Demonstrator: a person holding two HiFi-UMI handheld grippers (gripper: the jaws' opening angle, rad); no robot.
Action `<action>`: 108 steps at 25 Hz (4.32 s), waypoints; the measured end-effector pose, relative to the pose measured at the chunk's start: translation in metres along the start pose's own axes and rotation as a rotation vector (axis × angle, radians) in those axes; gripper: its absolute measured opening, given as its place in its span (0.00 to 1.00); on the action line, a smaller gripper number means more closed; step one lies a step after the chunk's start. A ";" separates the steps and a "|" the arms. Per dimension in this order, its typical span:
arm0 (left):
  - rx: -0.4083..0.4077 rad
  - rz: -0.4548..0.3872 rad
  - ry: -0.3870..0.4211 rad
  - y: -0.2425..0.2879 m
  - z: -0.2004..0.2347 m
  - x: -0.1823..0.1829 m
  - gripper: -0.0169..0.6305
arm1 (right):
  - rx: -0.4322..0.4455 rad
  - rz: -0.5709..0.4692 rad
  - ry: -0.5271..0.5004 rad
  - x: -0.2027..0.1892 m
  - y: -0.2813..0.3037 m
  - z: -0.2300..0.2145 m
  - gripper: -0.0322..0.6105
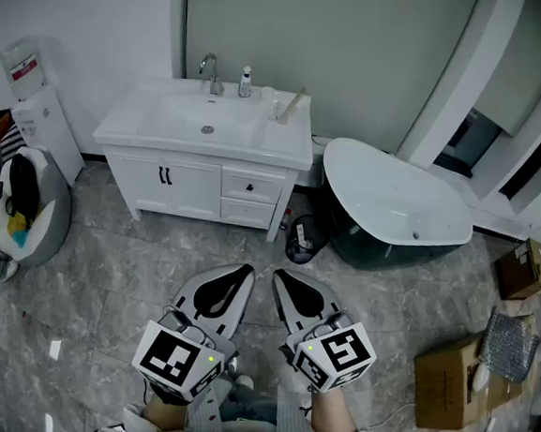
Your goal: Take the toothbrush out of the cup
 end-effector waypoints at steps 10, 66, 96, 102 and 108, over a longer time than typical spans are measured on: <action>-0.018 0.005 0.014 -0.002 0.015 -0.002 0.05 | -0.003 0.001 0.023 -0.002 0.017 0.004 0.06; 0.041 0.084 0.033 0.271 0.176 -0.030 0.05 | 0.004 0.065 0.137 0.021 0.206 -0.254 0.07; 0.056 0.107 0.050 0.426 0.244 -0.054 0.05 | 0.041 0.073 0.151 0.033 0.300 -0.392 0.07; 0.024 0.114 0.040 0.471 0.295 -0.058 0.05 | 0.013 0.095 0.153 0.039 0.354 -0.422 0.07; -0.015 0.135 0.029 0.513 0.347 -0.059 0.05 | -0.010 0.115 0.162 0.048 0.409 -0.447 0.07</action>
Point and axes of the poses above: the fingertips, and each gripper's own axes: y forward along the fingers, z to its left, x out of its top, the point moved 10 cm from there along -y, backward along the fingers, and after that the axes turned 4 degrees about y, right-handed, at the moved point
